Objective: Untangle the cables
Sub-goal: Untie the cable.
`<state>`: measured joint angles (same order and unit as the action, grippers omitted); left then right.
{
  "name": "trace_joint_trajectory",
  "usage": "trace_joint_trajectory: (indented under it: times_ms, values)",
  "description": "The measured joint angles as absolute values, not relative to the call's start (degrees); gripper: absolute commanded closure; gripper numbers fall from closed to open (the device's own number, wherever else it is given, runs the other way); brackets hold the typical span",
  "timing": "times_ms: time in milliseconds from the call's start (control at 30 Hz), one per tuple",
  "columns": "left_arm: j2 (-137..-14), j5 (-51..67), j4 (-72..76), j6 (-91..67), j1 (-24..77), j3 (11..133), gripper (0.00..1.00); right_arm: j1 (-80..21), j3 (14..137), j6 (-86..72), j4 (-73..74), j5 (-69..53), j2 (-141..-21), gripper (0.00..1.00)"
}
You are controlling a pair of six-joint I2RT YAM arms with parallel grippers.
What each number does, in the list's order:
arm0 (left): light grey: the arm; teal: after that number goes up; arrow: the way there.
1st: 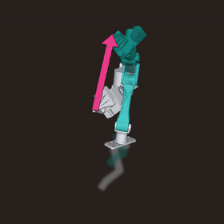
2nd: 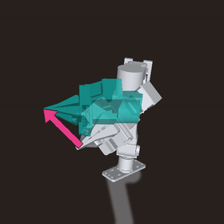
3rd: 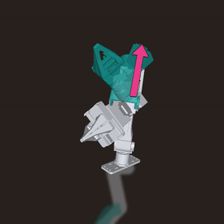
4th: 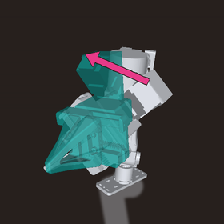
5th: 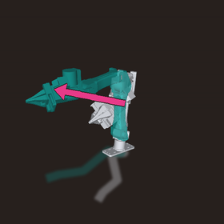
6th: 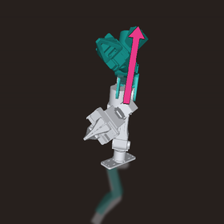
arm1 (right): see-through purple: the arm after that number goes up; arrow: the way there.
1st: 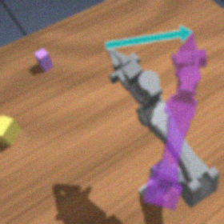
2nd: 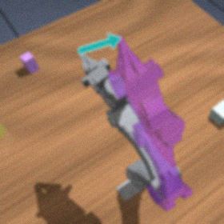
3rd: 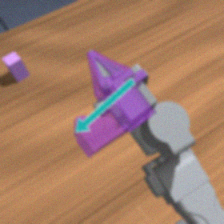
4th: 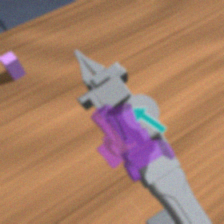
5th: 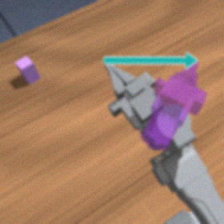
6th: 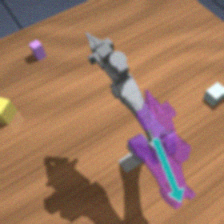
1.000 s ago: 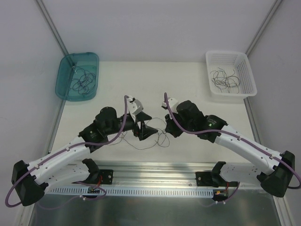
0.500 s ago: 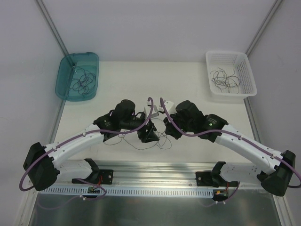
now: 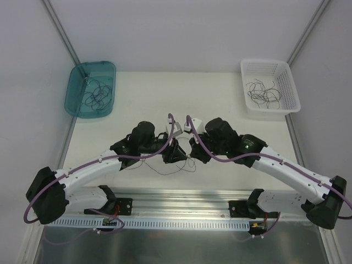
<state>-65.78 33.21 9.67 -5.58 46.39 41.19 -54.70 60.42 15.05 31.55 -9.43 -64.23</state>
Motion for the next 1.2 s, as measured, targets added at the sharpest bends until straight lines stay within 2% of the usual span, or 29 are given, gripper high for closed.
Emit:
trace_joint_trajectory:
  times_ms: [33,133,467,800,933,1067,1200]
  values:
    - [-65.39,32.86,10.81,-6.46,46.39,40.1,0.84,-54.7,60.42,15.05,31.44,-9.54,-64.14,0.99]
    - [-64.79,32.51,12.32,-7.6,46.39,38.96,1.0,-54.7,60.42,15.03,31.05,-9.72,-63.94,0.99]
    - [-58.41,27.9,18.04,-10.28,46.41,35.38,1.0,-54.46,56.66,13.34,28.49,-8.71,-62.22,0.99]
    - [-45.54,8.86,31.79,-25.8,46.92,18.92,1.0,-51.83,45.25,-0.38,14.81,-7.99,-54.35,0.99]
    - [-41.56,-0.93,37.56,-32.6,46.41,14.26,1.0,-51.16,41.3,-4.62,14.46,-6.76,-52.42,0.99]
    - [-40.21,-8.14,43.66,-38.46,46.39,10.37,1.0,-51.09,39.31,-7.84,14.44,-6.94,-52.45,0.99]
    - [-41.76,-9.45,47.18,-39.79,46.39,9.61,1.0,-51.27,38.85,-9.21,13.41,-7.38,-52.49,0.98]
